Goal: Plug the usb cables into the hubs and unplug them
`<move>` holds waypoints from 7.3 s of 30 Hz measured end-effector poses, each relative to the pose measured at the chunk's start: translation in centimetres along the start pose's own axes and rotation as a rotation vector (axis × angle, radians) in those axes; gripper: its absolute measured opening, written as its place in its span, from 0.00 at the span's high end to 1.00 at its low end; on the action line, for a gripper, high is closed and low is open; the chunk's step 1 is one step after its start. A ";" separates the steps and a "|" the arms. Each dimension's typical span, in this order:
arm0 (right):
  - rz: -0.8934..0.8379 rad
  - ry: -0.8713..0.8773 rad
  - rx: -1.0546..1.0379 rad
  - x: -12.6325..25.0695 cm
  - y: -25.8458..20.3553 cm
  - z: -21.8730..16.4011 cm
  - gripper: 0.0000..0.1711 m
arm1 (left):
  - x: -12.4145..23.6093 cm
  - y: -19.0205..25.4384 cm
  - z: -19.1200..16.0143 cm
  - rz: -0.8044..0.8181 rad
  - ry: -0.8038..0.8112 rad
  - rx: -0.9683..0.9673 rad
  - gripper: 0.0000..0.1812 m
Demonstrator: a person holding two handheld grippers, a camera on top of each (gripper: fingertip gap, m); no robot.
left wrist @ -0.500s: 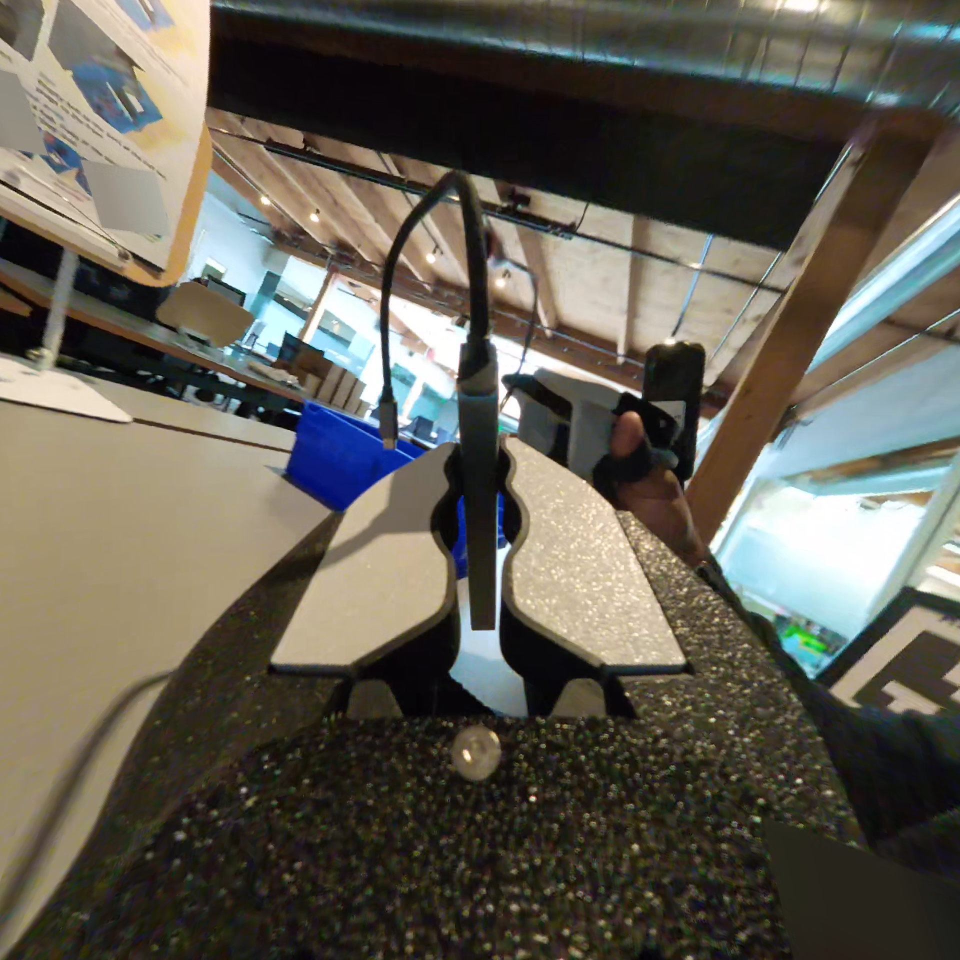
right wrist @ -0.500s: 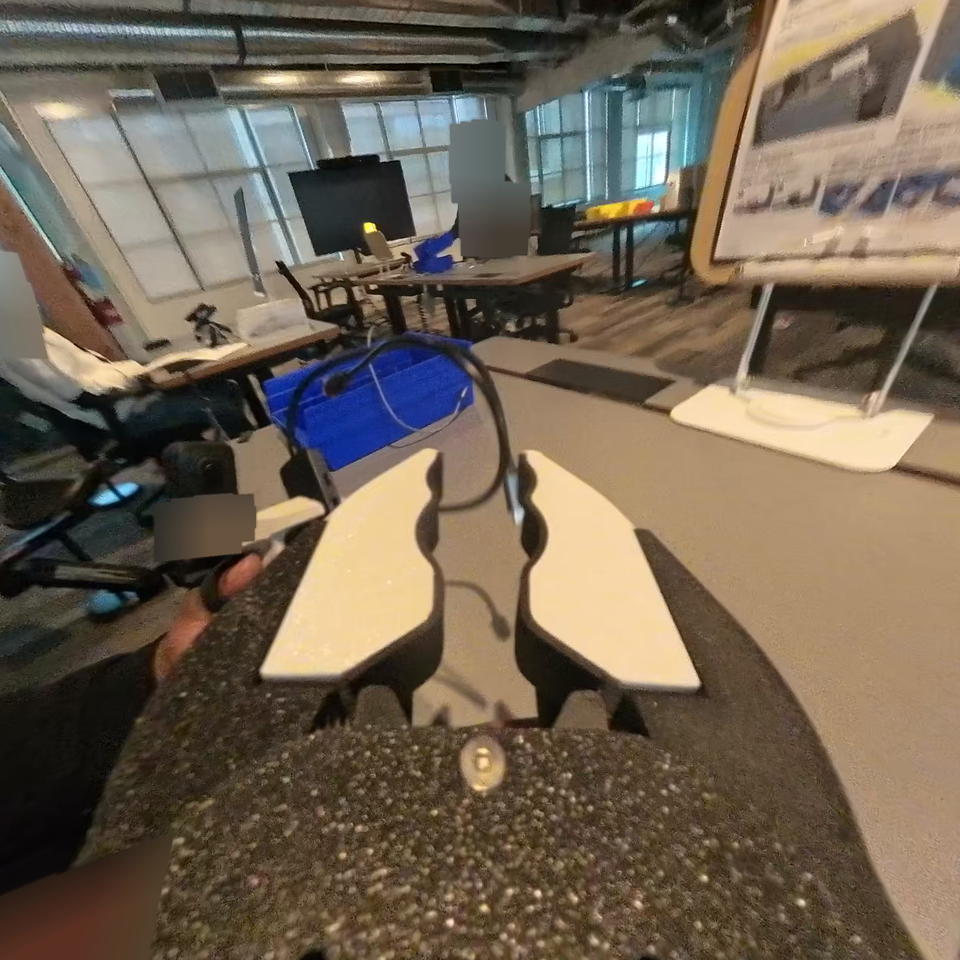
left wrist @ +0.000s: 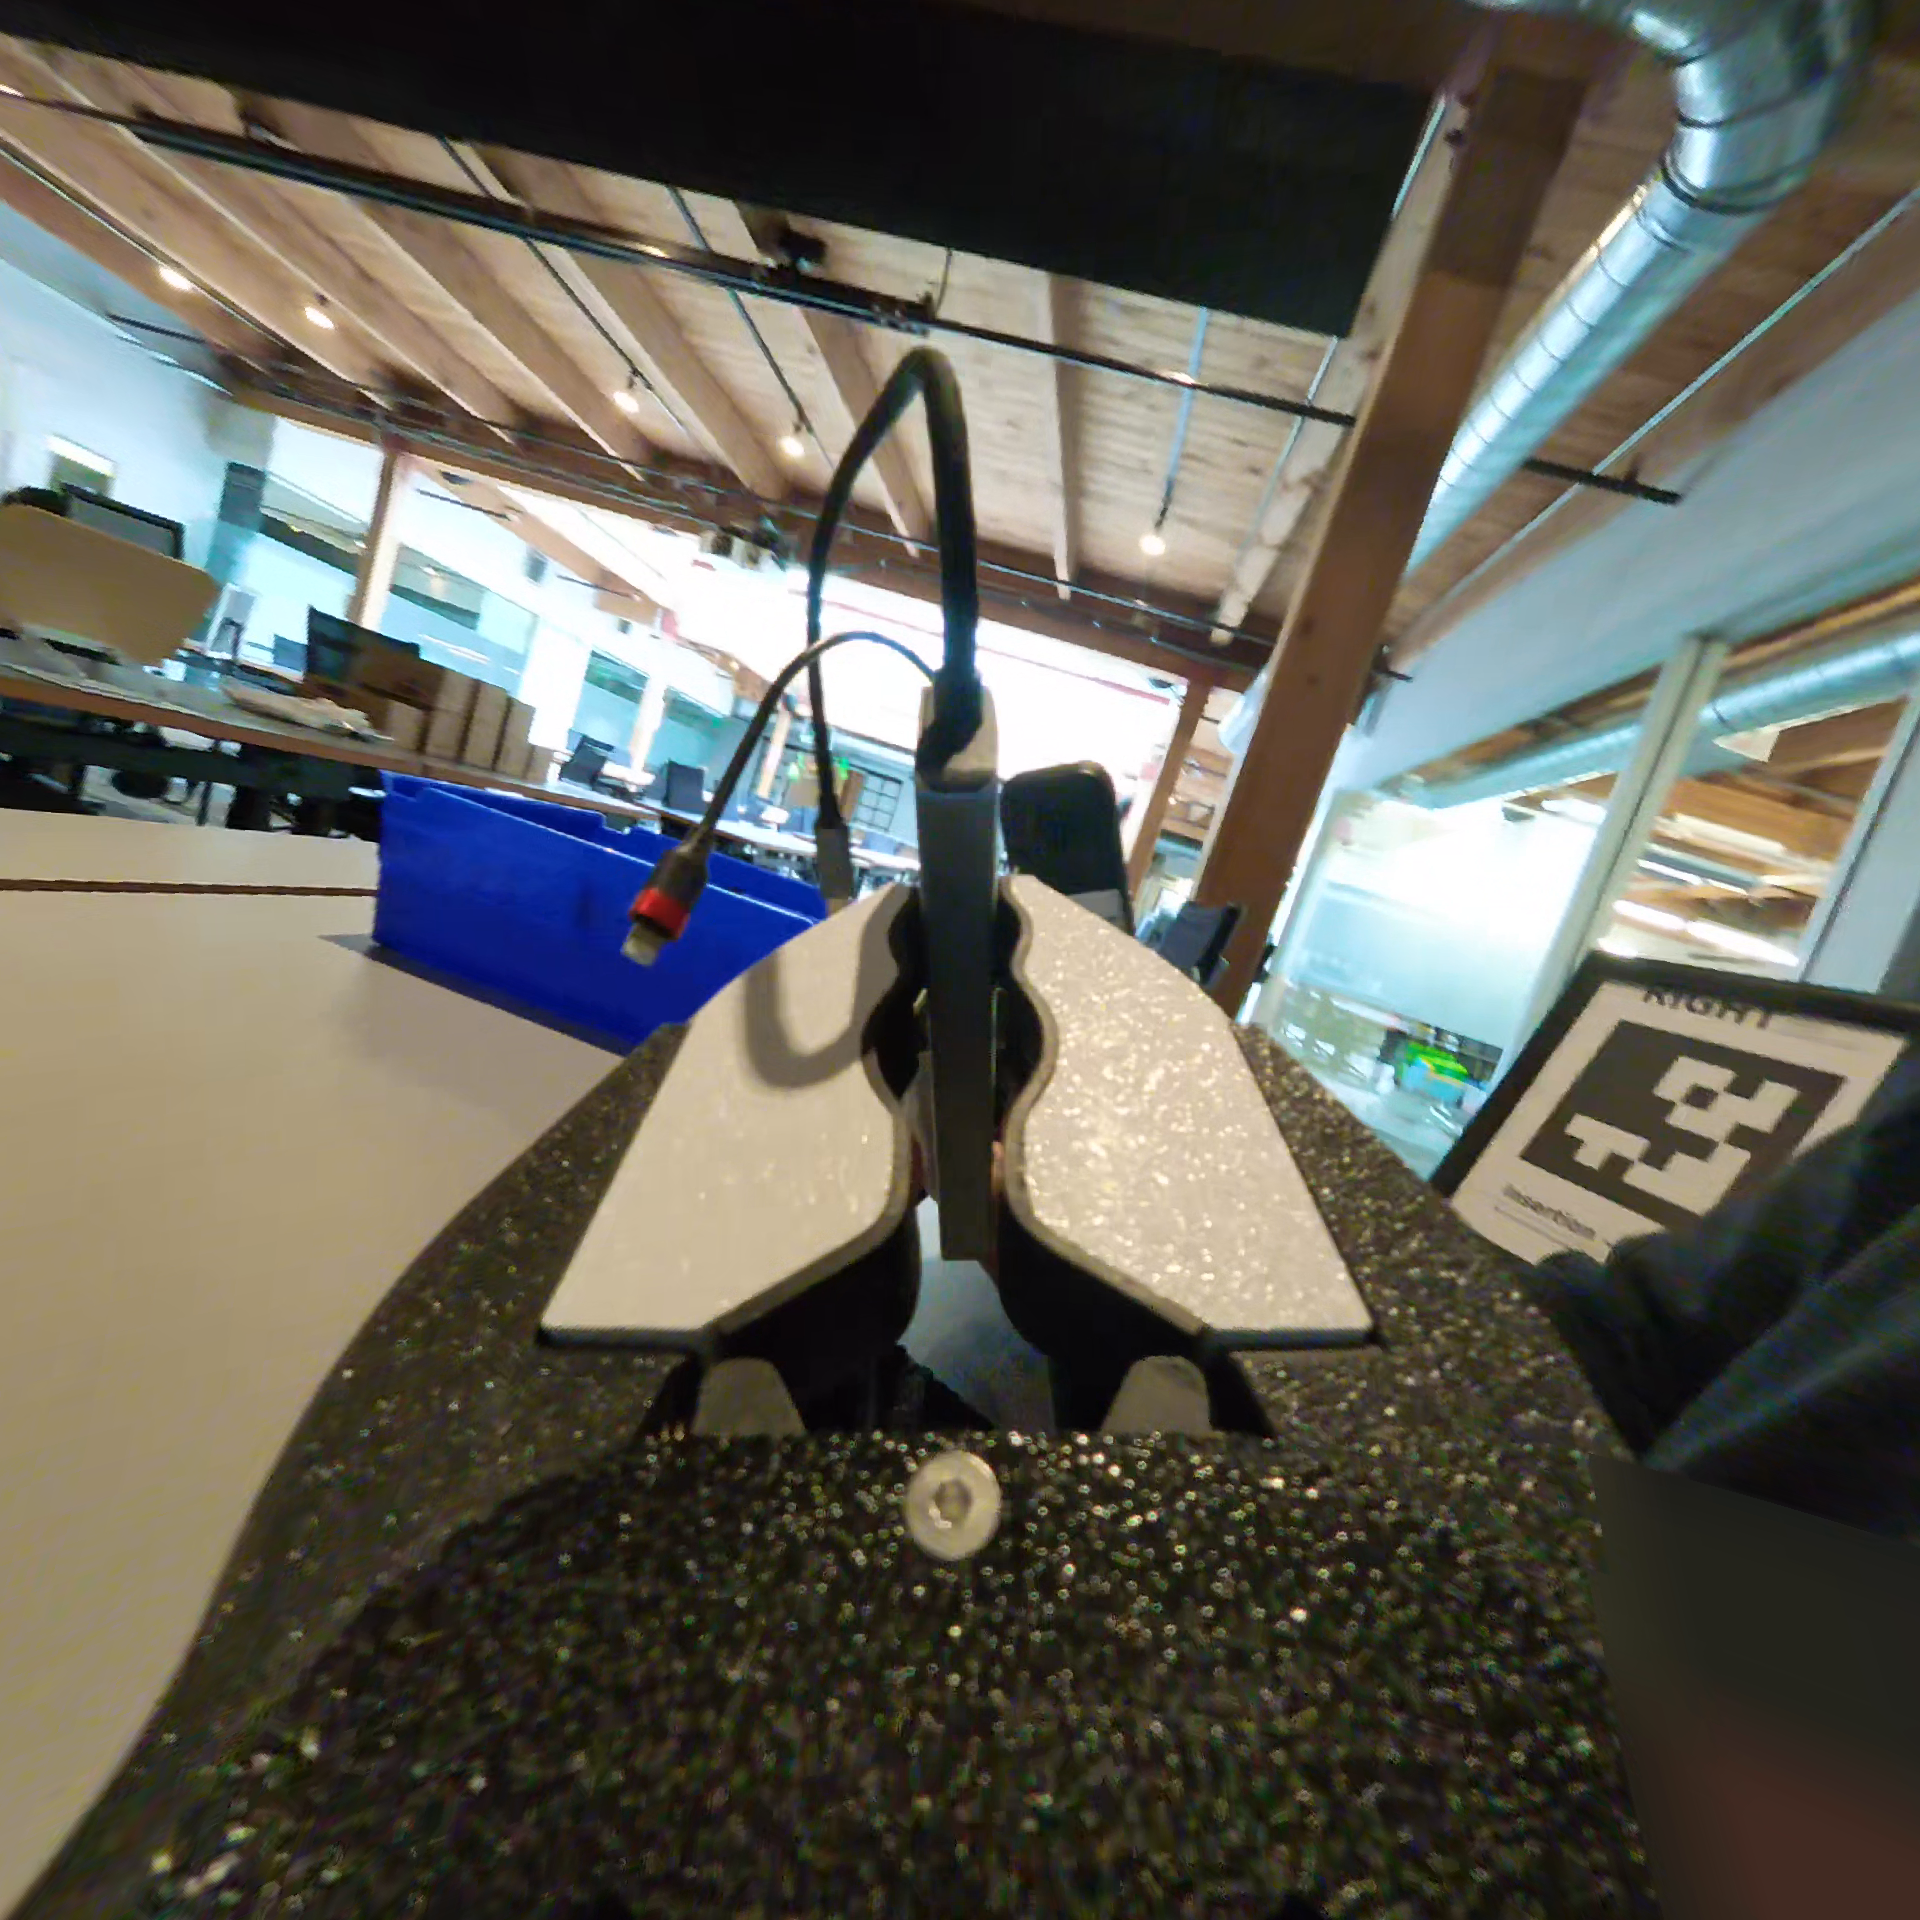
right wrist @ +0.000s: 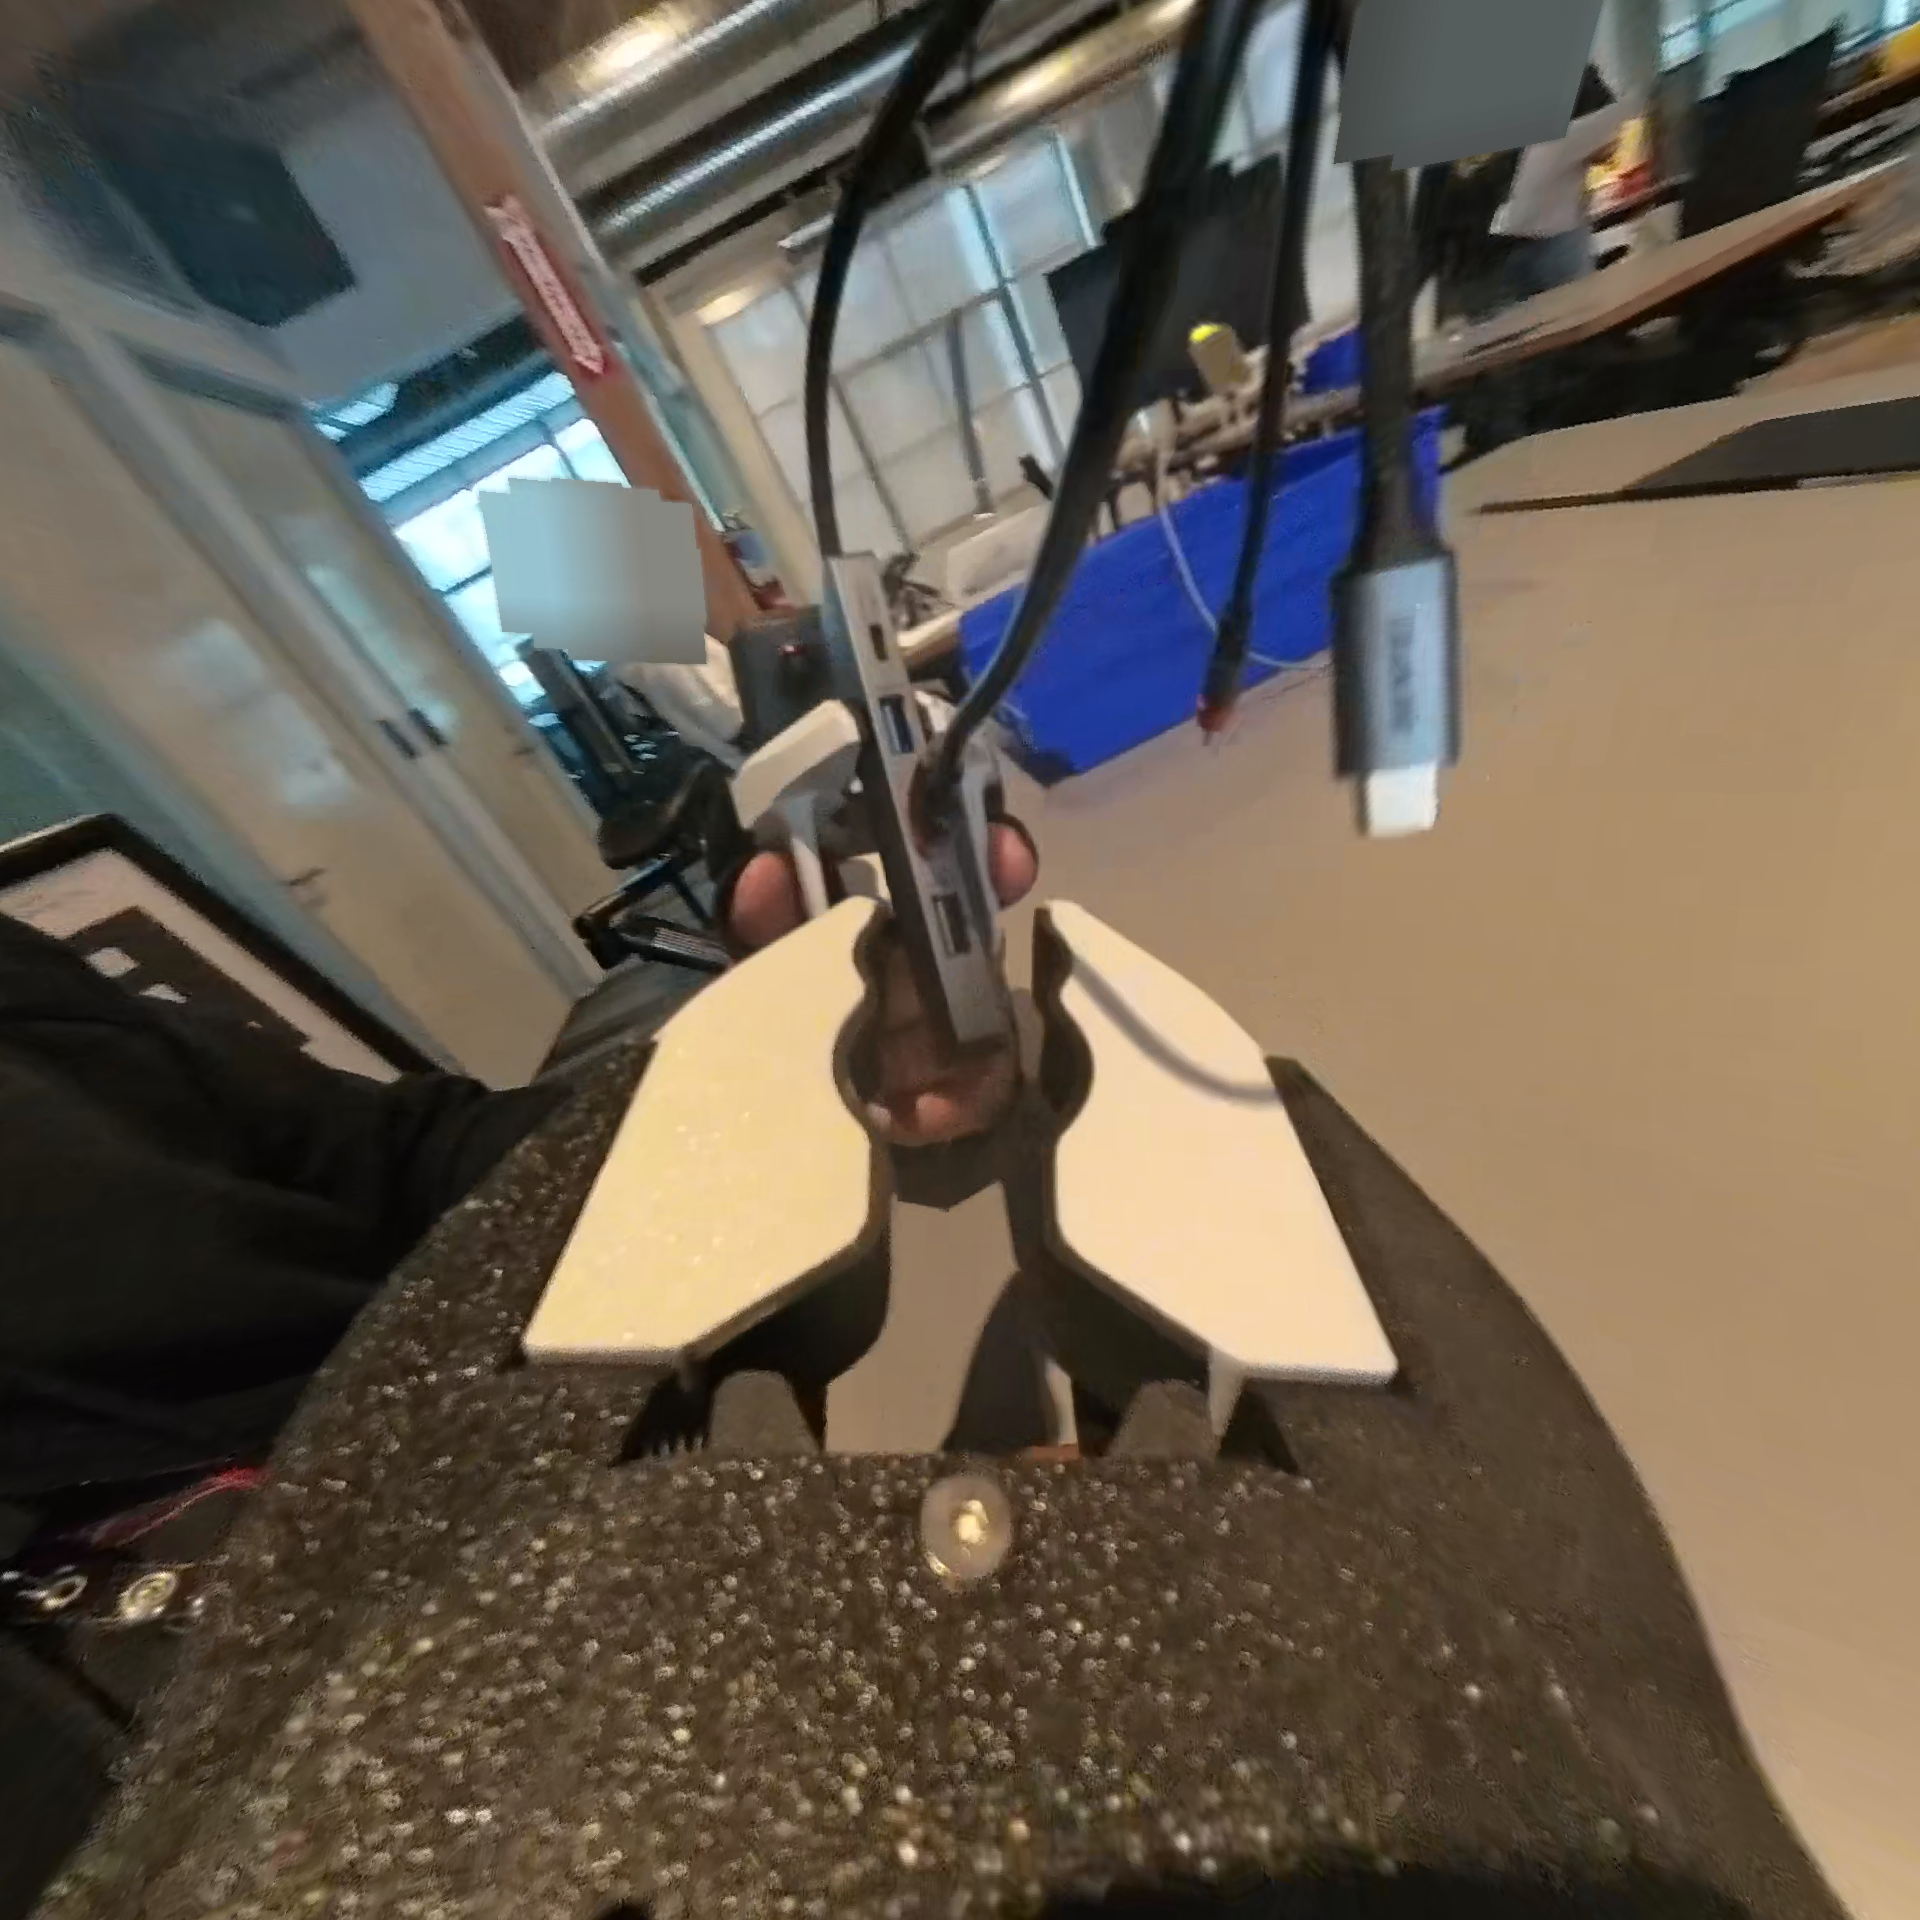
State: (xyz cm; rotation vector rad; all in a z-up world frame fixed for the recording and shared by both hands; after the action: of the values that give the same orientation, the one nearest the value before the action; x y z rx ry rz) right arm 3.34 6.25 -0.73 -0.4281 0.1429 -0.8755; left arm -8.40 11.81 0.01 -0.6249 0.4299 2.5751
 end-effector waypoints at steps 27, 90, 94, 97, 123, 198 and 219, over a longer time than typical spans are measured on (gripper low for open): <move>0.103 0.106 -0.062 0.7 -0.2 -0.4 0.93 | -0.9 0.5 -1.4 -0.041 -0.167 0.040 0.94; -0.062 -0.108 0.175 1.5 -0.7 -0.7 0.95 | -0.7 1.5 -3.1 0.016 -0.697 0.003 0.93; -0.156 -0.165 0.334 1.3 -1.1 -0.9 0.94 | -0.4 1.4 -3.2 0.043 -0.752 -0.013 0.93; -0.226 -0.203 0.458 1.5 -1.6 -0.7 0.94 | -0.6 1.5 -3.5 0.052 -0.791 -0.074 0.93; -1.093 -0.364 0.317 20.3 14.6 11.3 0.95 | 1.5 -0.2 -3.9 0.225 -0.814 -0.124 0.93; -1.665 -0.670 1.380 14.2 24.7 28.4 0.98 | 0.3 -0.1 -3.3 0.292 -0.695 -0.293 0.76; -1.207 -0.985 1.283 12.3 33.5 19.7 0.98 | 1.0 -0.7 -2.1 0.275 -0.581 -0.178 0.79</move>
State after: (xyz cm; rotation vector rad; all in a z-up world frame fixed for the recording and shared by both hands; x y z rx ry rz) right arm 40.88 21.62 3.74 0.3965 -1.6676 -1.5767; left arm -8.13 11.97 -2.42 0.1563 0.0937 2.9102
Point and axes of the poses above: each gripper's, where its closed fingertips meet, x back along the fingers, z out of its top, y = z × x across the jaws, the point moved 6 cm from there along x, back along the fingers, and after that the axes turned 15 degrees about -z, right-handed, at the moved point
